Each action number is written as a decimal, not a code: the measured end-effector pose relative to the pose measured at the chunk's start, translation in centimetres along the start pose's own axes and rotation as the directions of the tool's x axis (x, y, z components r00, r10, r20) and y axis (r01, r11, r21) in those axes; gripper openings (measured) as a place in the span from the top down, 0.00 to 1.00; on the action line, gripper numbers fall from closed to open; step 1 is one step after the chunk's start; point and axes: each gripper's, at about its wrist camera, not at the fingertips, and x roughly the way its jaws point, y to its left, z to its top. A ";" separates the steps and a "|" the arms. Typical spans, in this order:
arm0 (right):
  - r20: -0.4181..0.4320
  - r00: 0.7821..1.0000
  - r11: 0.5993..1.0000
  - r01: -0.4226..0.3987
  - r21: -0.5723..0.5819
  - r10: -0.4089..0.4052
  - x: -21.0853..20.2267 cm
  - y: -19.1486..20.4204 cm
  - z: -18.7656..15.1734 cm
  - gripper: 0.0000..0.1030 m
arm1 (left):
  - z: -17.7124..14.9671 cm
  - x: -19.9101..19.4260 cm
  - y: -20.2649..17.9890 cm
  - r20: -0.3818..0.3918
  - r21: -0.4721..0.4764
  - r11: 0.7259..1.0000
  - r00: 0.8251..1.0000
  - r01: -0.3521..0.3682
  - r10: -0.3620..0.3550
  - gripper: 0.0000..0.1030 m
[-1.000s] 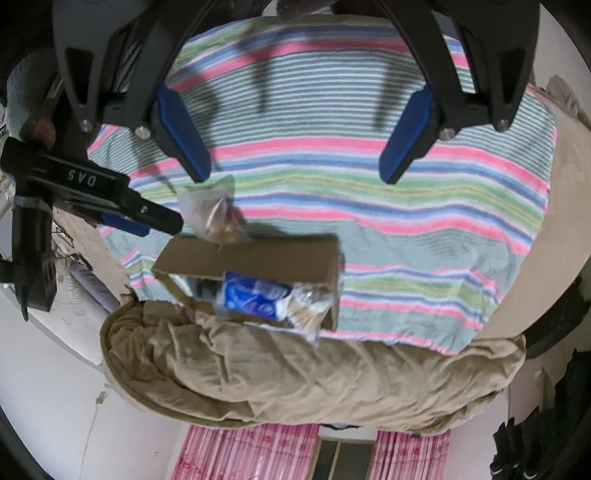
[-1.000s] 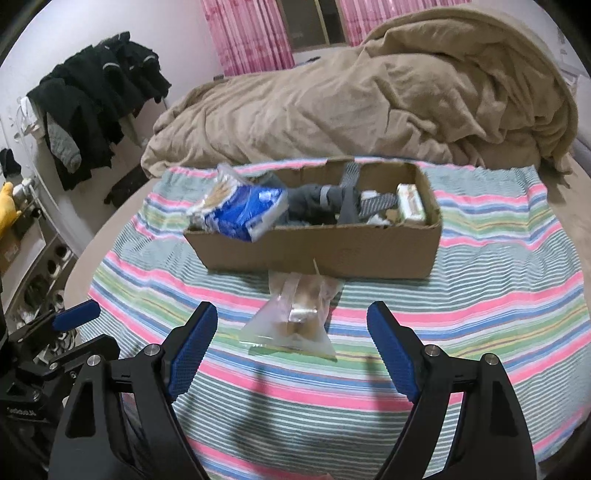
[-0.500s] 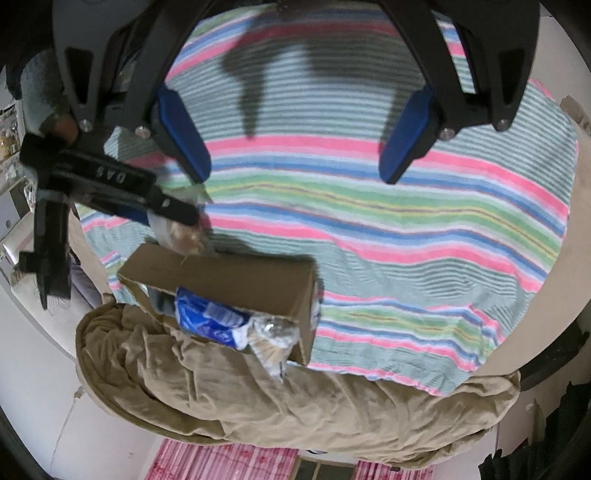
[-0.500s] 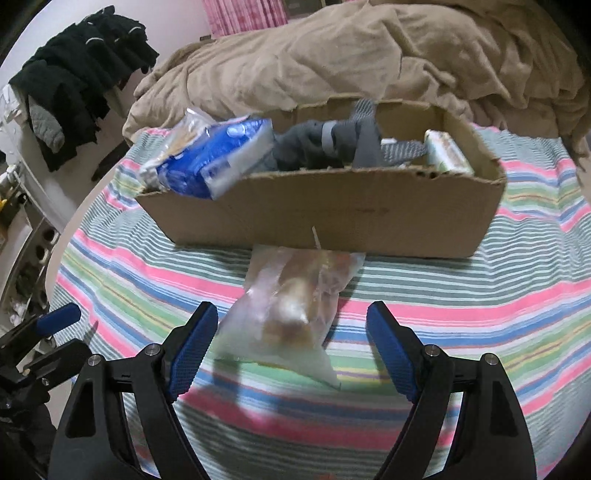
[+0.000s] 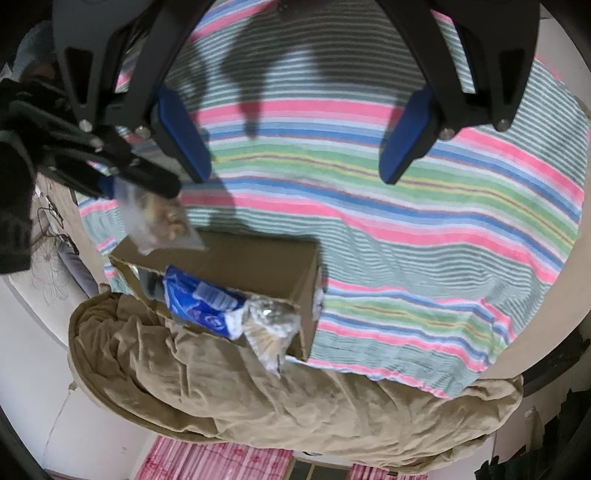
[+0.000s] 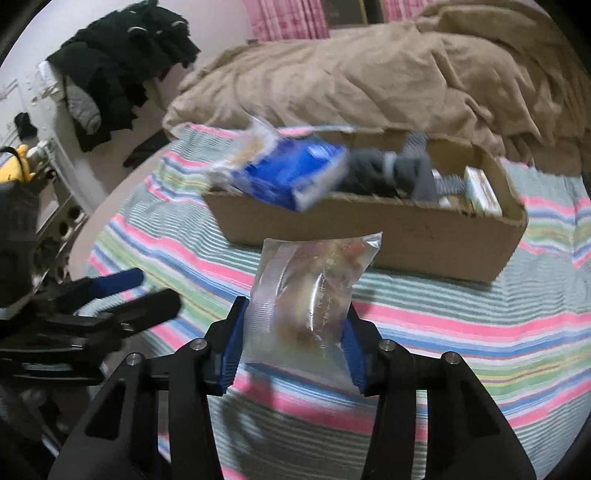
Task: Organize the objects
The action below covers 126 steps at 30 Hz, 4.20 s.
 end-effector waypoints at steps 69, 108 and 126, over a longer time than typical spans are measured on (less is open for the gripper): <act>0.113 0.980 0.986 0.154 0.065 -0.161 -2.5 -3.3 7.1 0.21 | 4.7 -4.6 -2.8 0.125 0.056 0.998 0.992 -0.010 0.003 0.09; 0.102 0.969 0.972 0.218 0.090 -0.226 -12.4 -0.5 -3.5 0.21 | -3.2 -10.8 -5.9 0.132 0.127 0.989 0.989 -0.077 0.060 0.09; 0.105 0.967 0.971 0.220 0.094 -0.230 -12.4 -0.5 -3.5 0.21 | -3.2 -11.2 -5.9 0.140 0.142 0.987 0.989 -0.071 0.051 0.09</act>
